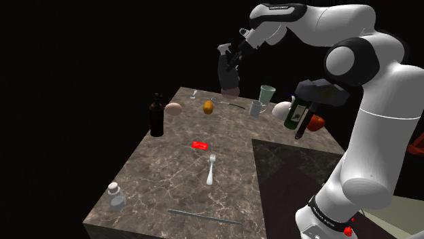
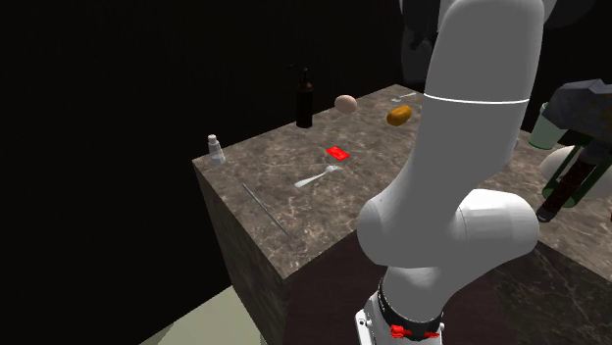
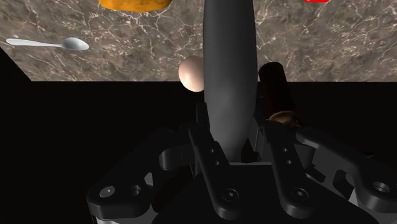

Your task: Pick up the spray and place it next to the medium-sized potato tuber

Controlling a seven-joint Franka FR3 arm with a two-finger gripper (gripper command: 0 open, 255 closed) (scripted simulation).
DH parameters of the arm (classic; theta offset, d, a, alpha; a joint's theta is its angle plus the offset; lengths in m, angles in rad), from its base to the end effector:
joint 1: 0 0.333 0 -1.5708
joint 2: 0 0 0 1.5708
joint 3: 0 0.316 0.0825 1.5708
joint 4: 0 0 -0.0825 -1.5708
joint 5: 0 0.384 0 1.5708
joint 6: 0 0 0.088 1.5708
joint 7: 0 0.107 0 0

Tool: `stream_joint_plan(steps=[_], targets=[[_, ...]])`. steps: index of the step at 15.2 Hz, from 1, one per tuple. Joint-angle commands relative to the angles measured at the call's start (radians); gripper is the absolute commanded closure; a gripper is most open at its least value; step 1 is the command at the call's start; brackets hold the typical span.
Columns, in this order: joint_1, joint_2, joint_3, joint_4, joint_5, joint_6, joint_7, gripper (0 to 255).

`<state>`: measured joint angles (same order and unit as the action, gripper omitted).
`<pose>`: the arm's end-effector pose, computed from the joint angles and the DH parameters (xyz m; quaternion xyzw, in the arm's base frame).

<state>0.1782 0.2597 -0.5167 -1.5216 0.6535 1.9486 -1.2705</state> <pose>0.6421 -0.1424 0.5548 -0.8919 -0.3647 -0.2474 0.1019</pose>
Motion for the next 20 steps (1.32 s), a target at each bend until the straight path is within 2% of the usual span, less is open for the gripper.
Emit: stream_joint_plan(steps=[1, 20], targets=[[0.003, 0.001, 0.002, -0.024, 0.005, 0.023, -0.012, 255], [0.006, 0.047, 0.029, -0.205, 0.095, 0.21, -0.149, 255]])
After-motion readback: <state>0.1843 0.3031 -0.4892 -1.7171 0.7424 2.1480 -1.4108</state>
